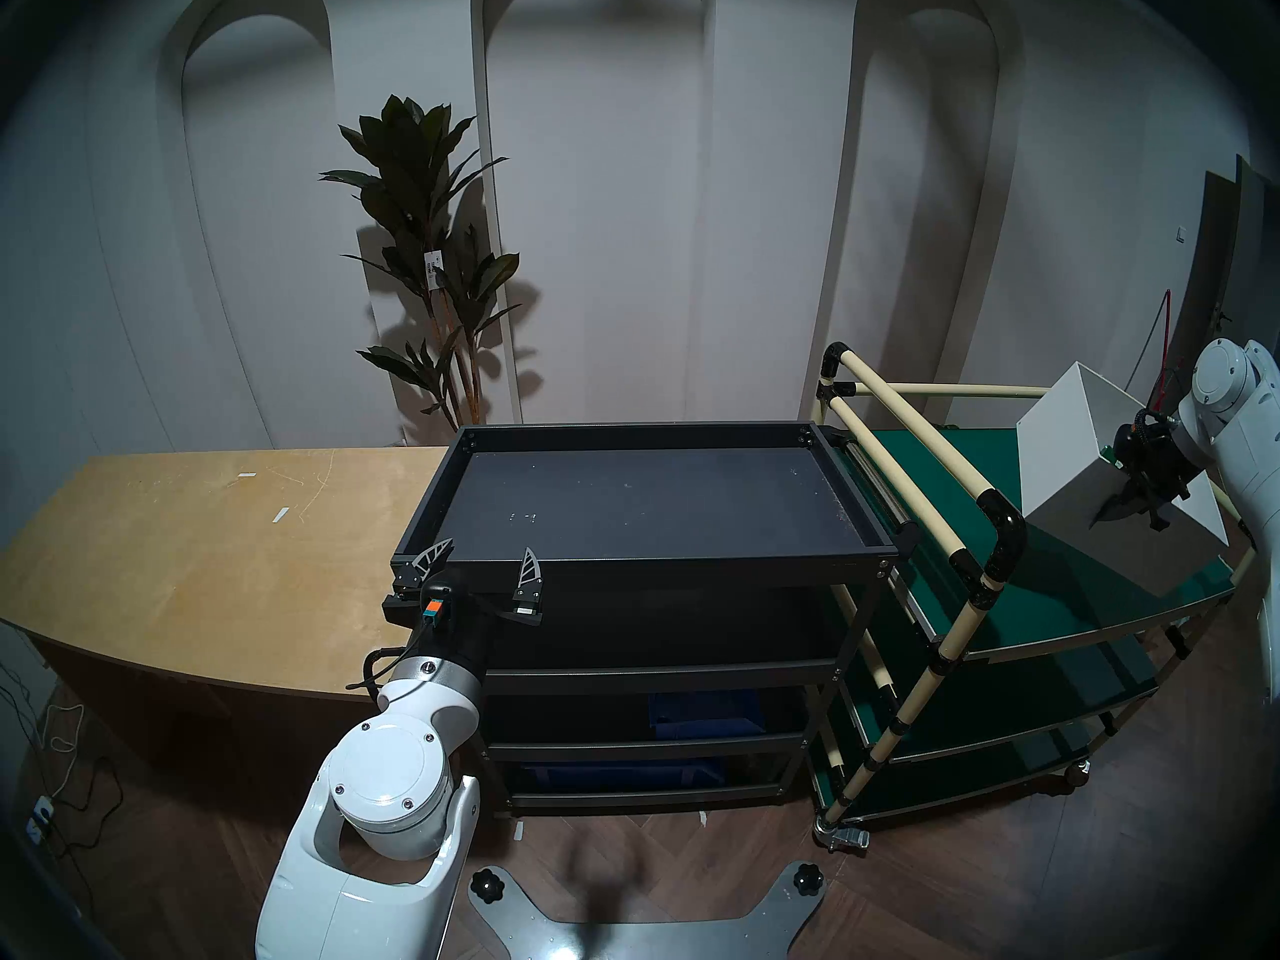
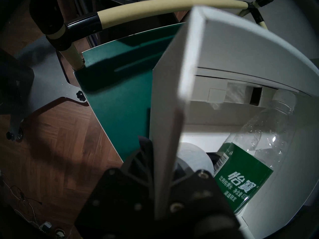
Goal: Put the storage box onto the shelf
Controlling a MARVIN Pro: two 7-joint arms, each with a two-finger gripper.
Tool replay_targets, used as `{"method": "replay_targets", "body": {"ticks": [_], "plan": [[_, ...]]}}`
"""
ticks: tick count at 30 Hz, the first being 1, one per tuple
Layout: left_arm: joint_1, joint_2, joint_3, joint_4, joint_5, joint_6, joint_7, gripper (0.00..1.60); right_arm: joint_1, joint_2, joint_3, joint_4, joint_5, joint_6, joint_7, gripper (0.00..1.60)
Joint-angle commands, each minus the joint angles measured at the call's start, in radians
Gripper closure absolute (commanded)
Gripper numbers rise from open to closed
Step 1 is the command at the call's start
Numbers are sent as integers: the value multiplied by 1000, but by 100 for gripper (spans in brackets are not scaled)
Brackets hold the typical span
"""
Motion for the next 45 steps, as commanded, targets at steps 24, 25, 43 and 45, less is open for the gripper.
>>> {"method": "replay_targets", "body": {"ticks": [24, 25, 43, 45], "plan": [[-13, 1, 2, -11, 0, -6, 4, 0, 223, -77, 26, -139, 29, -104, -5, 160], [-13, 1, 2, -11, 0, -6, 4, 0, 225, -85, 26, -143, 31, -105, -5, 160], [-18, 2, 3, -16, -1, -7, 6, 0, 310, -208, 18, -228, 72, -141, -5, 160], [-18, 2, 3, -17, -1, -8, 6, 0, 313, -213, 21, -239, 77, -146, -5, 160]]}}
